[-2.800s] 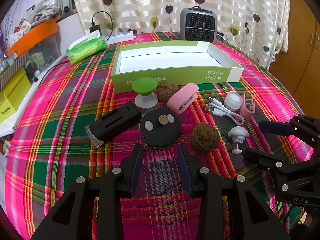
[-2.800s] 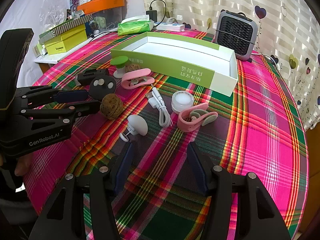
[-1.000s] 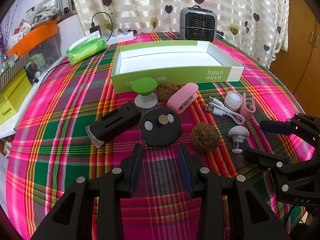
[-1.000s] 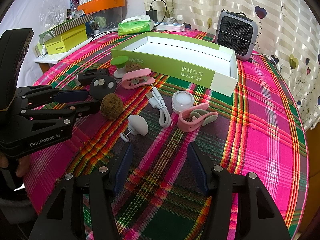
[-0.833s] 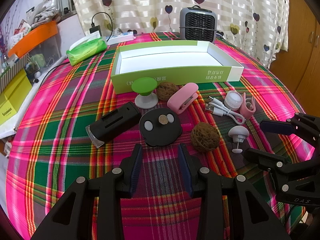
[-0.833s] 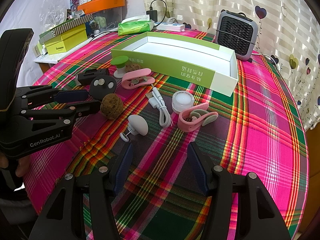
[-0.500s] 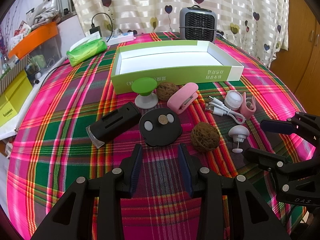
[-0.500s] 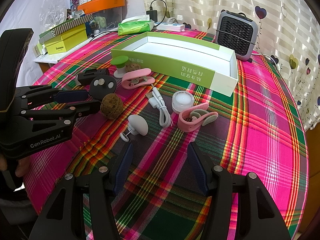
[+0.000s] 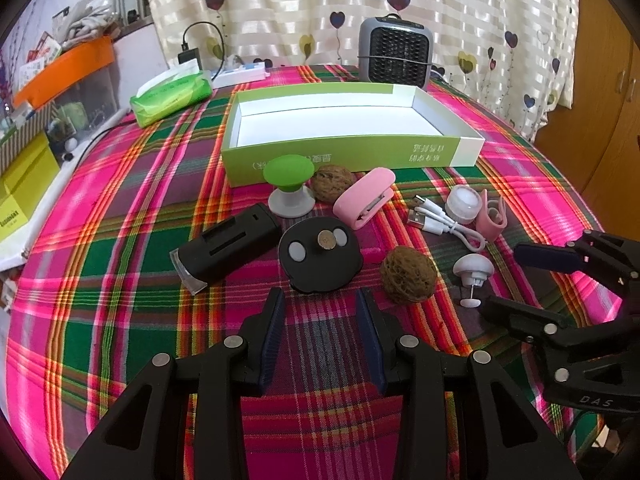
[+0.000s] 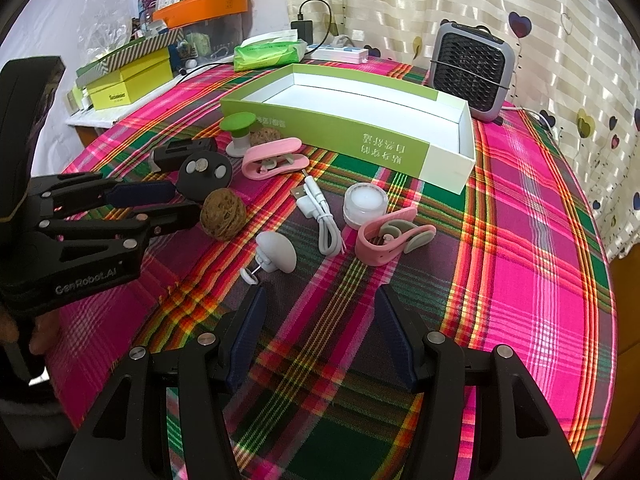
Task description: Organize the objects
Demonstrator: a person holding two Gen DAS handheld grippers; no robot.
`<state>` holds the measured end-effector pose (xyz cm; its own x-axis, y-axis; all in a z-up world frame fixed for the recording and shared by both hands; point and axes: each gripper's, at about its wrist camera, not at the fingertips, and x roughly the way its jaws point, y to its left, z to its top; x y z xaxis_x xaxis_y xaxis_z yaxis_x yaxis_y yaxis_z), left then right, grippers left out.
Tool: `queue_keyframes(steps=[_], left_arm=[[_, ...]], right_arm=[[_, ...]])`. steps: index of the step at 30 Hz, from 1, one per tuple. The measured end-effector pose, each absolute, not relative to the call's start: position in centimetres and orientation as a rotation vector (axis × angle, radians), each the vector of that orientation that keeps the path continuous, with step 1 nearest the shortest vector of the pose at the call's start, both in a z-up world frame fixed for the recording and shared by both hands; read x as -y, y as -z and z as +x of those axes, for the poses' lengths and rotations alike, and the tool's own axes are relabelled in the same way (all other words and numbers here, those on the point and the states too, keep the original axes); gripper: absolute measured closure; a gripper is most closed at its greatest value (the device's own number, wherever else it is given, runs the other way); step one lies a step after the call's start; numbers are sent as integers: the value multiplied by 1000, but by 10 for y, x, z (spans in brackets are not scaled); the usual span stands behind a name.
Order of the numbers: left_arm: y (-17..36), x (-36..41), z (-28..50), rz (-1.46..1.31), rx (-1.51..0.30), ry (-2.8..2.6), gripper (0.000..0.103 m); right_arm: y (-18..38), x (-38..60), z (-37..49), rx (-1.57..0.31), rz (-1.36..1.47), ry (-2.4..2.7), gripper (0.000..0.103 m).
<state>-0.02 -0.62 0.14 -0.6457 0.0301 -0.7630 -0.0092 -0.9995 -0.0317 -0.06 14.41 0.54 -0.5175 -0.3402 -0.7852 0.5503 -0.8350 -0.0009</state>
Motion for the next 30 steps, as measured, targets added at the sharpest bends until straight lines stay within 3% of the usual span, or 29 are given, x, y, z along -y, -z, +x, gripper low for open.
queue_keyframes(steps=[18,20,27,30], left_arm=[[-15,15,4,-1178,125,-2742,69],[-17,14,5,-1160,128,-2736,68],[-16,9,2,-1149,135,-2695,69],[-16,6,1,-1138,131,-2679,69]], right_arm=[[-7,-132,-4,-226,1117,2251,47],[-7,-131,-5,-216,1112,2245,54],[-7,-124,-11,-195,1105,2222,59],[-7,-123,-13,-193,1111,2216,73]])
